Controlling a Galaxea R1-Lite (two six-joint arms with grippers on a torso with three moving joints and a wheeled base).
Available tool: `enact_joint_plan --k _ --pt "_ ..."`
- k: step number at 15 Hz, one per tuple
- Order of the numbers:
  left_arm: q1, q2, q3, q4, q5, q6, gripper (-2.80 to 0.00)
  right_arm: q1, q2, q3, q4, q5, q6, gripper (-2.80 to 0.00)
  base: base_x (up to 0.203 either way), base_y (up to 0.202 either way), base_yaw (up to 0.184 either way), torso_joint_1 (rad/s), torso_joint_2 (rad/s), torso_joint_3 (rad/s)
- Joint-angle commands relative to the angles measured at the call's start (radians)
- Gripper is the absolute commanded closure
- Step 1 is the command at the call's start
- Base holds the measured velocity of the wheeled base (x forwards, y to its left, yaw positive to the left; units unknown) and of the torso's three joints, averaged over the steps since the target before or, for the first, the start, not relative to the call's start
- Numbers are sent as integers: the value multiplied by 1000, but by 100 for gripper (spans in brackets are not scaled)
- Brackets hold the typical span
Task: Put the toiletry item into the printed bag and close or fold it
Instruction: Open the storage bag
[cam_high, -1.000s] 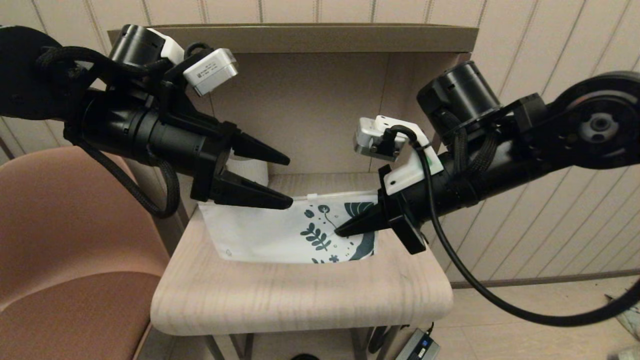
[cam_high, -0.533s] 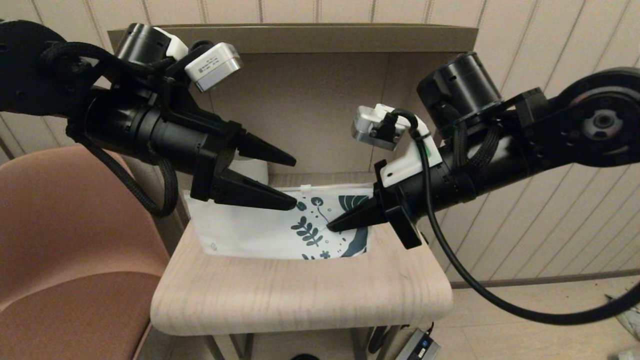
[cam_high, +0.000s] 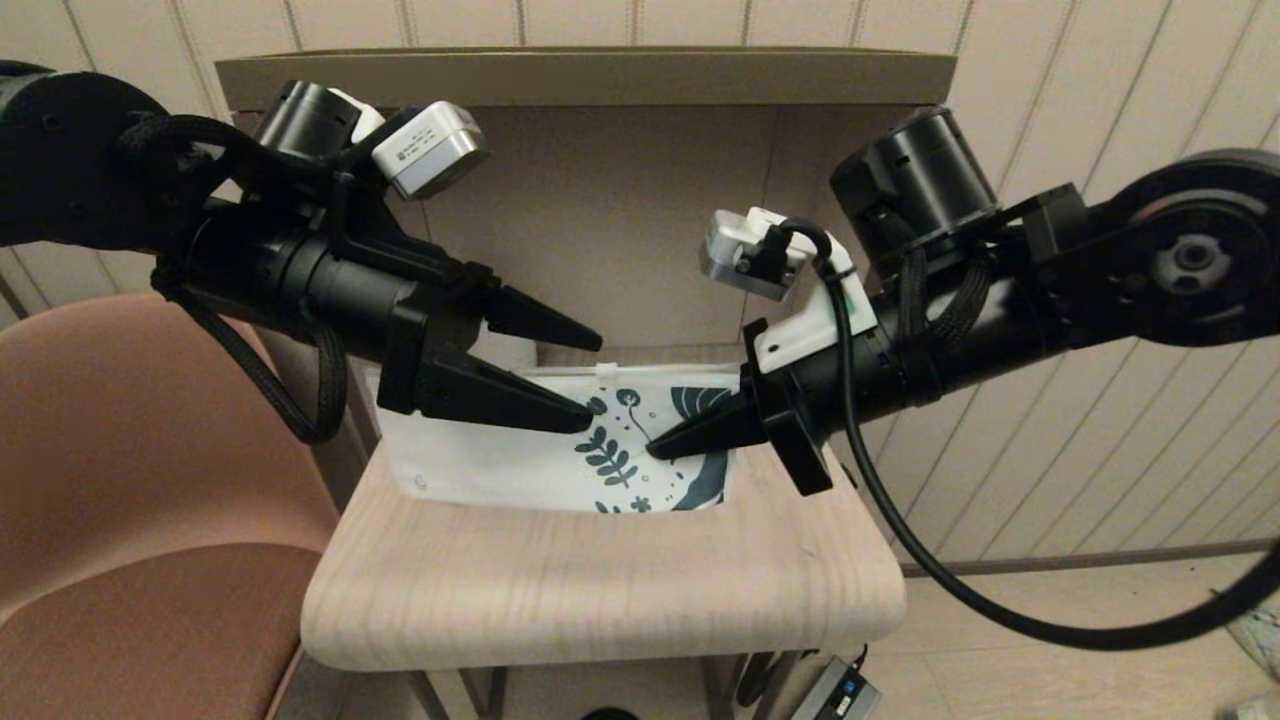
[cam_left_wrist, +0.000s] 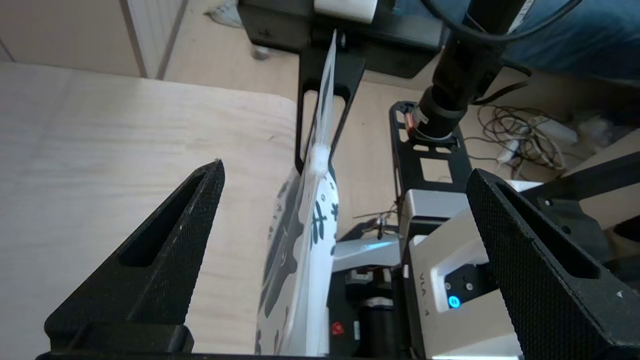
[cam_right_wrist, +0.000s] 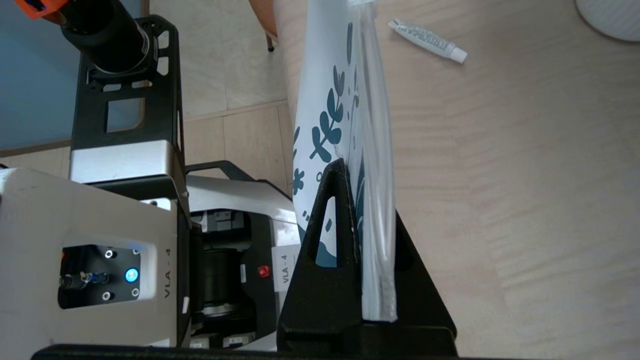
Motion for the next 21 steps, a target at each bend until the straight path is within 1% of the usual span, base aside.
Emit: enact_joint_plan --k 1,13,14,21 --pt "-2 6 2 3 -8 4 -280 1 2 -2 0 4 -3 0 0 0 0 0 0 0" --pt "-6 -5 4 -8 -2 1 -280 0 19 -16 -1 4 9 0 0 0 0 0 0 0" --pt "-8 -6 4 -6 0 1 0 -1 19 -16 -1 4 9 0 0 0 0 0 0 0" --pt "-11 -13 21 -8 0 -4 0 -2 19 -18 -1 4 12 0 0 0 0 0 0 0"
